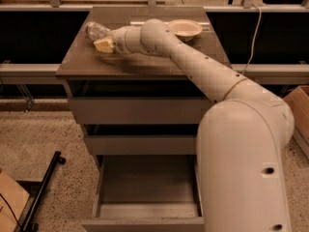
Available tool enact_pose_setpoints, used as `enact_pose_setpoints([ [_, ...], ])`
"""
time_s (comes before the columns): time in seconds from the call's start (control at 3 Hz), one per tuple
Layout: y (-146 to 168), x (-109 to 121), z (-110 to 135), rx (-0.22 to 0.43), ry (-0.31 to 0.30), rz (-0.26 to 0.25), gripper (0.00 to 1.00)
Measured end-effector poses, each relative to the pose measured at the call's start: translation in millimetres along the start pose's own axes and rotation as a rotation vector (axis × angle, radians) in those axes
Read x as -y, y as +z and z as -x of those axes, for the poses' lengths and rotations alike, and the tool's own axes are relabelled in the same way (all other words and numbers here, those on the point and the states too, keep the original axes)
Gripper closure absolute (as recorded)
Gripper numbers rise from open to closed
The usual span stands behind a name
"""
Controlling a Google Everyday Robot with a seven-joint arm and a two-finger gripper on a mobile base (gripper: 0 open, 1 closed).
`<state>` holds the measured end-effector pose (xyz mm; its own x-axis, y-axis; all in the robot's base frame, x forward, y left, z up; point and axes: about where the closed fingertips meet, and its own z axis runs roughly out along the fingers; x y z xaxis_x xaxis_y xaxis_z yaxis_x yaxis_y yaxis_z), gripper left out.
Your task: Place water bottle into bottom drawer
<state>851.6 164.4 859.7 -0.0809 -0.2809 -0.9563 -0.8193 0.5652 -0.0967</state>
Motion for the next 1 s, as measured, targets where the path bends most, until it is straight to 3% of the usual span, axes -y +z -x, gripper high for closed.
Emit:
enact_pose_setpoints([
  [0.33,-43,7,10,-0.028,-0.036,-0.066,1.00],
  [0.67,-98,-3,14,-0.059,-0.071,-0.054,1.00],
  [1.0,-167,-27,3,-0.083,-0.115,0.040,1.00],
])
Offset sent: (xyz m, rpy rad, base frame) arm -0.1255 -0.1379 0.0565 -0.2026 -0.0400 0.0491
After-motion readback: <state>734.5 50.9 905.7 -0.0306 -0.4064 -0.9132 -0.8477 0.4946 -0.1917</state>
